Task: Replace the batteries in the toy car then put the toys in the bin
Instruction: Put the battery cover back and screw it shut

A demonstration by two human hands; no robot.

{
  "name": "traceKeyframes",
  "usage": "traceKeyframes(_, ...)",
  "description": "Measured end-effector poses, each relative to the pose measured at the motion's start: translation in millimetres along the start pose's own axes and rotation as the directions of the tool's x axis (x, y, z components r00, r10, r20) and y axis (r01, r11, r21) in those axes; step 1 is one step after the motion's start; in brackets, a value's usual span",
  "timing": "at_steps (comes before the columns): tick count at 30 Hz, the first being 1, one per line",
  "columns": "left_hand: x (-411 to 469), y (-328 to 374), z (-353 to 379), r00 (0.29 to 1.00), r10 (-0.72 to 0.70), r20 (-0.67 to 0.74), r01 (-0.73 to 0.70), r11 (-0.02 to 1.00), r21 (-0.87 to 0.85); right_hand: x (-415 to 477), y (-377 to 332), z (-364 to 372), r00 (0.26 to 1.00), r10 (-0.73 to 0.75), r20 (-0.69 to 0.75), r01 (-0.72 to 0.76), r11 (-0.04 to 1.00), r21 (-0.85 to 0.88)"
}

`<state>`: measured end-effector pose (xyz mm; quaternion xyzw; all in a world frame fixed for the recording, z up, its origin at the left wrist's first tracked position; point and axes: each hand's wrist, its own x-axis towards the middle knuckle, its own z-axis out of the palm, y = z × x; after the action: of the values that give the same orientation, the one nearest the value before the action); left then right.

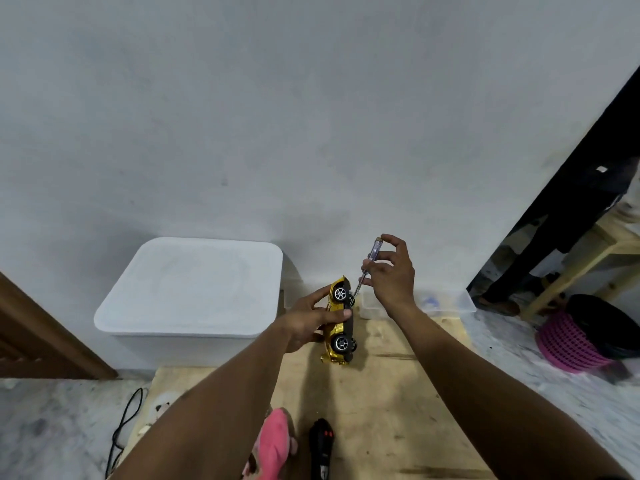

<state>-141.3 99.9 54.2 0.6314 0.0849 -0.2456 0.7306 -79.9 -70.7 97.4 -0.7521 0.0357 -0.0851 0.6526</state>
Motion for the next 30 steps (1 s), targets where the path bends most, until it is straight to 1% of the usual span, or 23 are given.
traceKeyframes(4,6.6,-11.1,2.0,0.997,-0.056,0.043,0.057,0.998,-0.021,1.6,13.2,-6.2,0.999,0.035,0.017,-0.035,0.999,-0.016)
traceKeyframes(10,14.8,-30.9,12.5,0.989,-0.138,0.060,0.141,0.989,-0.043,0.4,36.4,-15.6,0.996,0.079,0.039,-0.077,0.996,-0.044)
traceKeyframes(16,23.7,-41.4,14.7,0.983,-0.172,0.070,0.175,0.983,-0.046,3.4,46.0,-20.8,0.992,0.113,0.049,-0.112,0.993,-0.029)
traceKeyframes(19,28.0,-44.4,11.4,0.982,-0.171,0.074,0.172,0.985,-0.003,6.6,48.4,-21.1,0.993,0.104,0.056,-0.102,0.994,-0.043)
traceKeyframes(25,31.4,-47.2,14.3,0.988,-0.152,0.000,0.152,0.988,0.031,8.6,56.6,-18.8,0.992,0.105,0.064,-0.100,0.991,-0.090)
traceKeyframes(28,29.8,-49.4,13.9,0.987,-0.158,-0.039,0.160,0.986,0.050,6.0,61.3,-19.7,0.993,0.073,0.089,-0.063,0.992,-0.112)
traceKeyframes(30,28.0,-51.8,14.1,0.983,-0.154,-0.097,0.161,0.985,0.067,4.8,63.9,-22.0,0.995,0.029,0.098,-0.013,0.986,-0.164)
